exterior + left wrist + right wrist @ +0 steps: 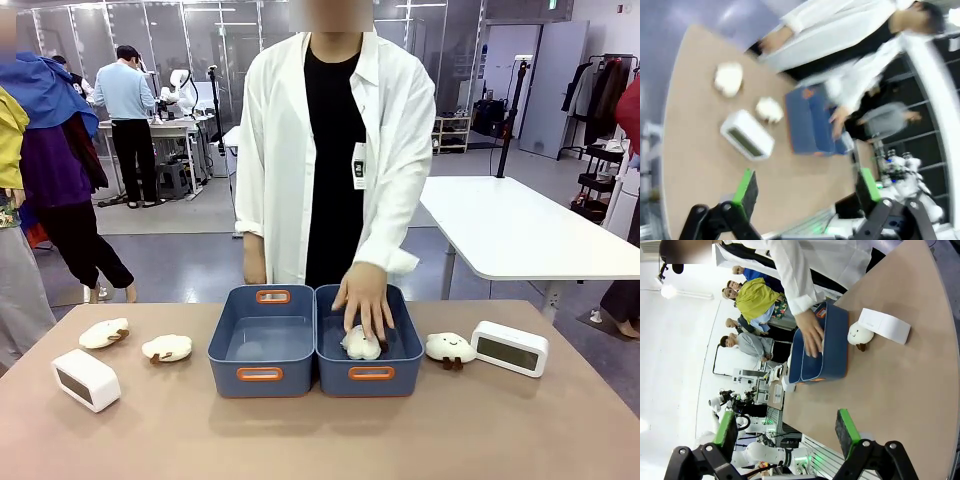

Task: Sort the digital clocks into the basket.
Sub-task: Pick up the Digital clock from the table and place it into the empty Plastic storage basket.

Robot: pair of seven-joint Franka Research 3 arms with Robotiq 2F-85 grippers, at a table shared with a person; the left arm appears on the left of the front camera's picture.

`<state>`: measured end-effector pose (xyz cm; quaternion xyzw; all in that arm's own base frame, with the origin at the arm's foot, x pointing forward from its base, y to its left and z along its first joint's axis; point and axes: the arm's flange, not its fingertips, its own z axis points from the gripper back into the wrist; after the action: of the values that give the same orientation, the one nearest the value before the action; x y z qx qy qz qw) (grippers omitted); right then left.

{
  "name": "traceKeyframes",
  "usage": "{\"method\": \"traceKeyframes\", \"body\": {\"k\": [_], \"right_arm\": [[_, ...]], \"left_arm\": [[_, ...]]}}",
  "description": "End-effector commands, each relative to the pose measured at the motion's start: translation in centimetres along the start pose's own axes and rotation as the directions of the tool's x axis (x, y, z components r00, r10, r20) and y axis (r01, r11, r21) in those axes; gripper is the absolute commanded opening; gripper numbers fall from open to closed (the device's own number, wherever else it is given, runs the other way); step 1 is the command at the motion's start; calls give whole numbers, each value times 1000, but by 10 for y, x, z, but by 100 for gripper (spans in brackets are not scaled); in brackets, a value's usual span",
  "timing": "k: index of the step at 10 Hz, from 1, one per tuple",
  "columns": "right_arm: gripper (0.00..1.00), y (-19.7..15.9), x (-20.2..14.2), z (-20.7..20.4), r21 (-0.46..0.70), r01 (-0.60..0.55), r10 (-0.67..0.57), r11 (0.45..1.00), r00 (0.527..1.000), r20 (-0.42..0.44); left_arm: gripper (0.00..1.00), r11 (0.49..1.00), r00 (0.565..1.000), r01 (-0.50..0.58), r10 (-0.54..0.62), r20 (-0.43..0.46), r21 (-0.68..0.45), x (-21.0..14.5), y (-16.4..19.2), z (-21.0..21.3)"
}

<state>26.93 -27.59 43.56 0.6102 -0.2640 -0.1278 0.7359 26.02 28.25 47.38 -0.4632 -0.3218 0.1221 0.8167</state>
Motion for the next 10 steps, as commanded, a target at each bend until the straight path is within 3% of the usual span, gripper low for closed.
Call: {"method": "traceKeyframes", "body": {"k": [1, 3, 4, 7, 10], "right_arm": [[100, 2, -2, 2, 9, -19, 19, 1000, 1000, -4], [100, 2, -2, 2, 9, -19, 19, 1000, 1000, -4], [100, 2, -2, 2, 9, -19, 19, 1000, 1000, -4], [100, 2, -2, 2, 9, -19, 19, 1000, 1000, -4], [100, 2, -2, 2, 9, -19, 19, 1000, 1000, -4]], "left_arm": [[100, 976, 982, -31, 70, -177, 216, -11, -61, -56], [100, 945, 966, 29, 57, -252, 327, -12, -97, -94], [100, 926, 961, -20, 122, -249, 377, -14, -104, -116], [100, 863, 929, -73, 242, -281, 500, -21, -99, -181], [100, 763, 916, -83, 311, -252, 641, -36, -75, -228]]}}
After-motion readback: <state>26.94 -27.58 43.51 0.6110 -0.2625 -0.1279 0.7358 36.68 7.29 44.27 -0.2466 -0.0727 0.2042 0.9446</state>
